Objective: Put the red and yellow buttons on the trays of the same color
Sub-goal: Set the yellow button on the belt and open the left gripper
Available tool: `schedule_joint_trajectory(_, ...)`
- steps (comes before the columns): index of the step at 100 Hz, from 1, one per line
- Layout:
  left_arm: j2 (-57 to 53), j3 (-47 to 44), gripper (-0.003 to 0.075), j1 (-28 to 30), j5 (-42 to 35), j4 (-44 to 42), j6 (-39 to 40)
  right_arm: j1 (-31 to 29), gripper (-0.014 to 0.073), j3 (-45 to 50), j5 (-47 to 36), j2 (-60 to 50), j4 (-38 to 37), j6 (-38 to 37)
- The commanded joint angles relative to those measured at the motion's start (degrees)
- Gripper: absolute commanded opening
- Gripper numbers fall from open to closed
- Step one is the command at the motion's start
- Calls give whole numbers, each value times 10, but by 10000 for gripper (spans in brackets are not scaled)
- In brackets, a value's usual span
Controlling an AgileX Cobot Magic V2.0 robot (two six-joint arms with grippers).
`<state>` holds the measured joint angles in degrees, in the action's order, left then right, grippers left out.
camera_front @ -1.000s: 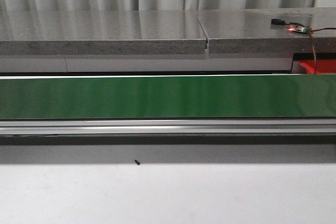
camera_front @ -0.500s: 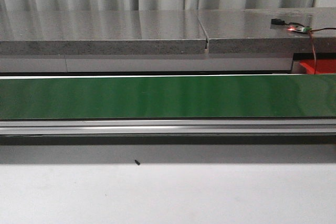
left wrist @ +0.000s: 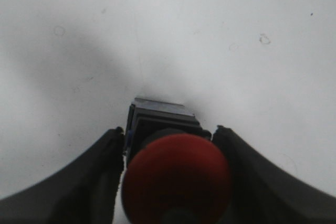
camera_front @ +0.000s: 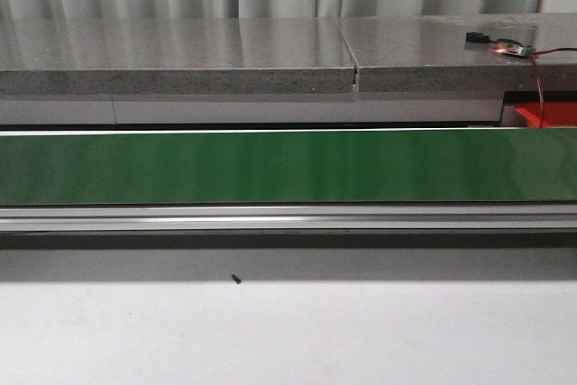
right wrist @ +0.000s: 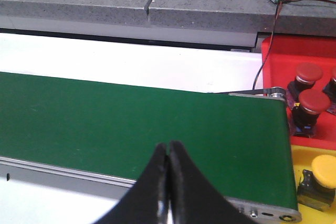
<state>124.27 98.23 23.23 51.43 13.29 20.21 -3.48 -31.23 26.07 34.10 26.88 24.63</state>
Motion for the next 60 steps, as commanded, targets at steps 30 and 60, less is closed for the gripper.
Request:
schedule_joint_trajectory(30,-38,17,262,3,-14,12,4,1,-67,-15,-31,-2,11,4)
schedule_joint_trajectory(60,-80,17,262,1,18,7,-74,1,-67,-15,-31,-2,11,4)
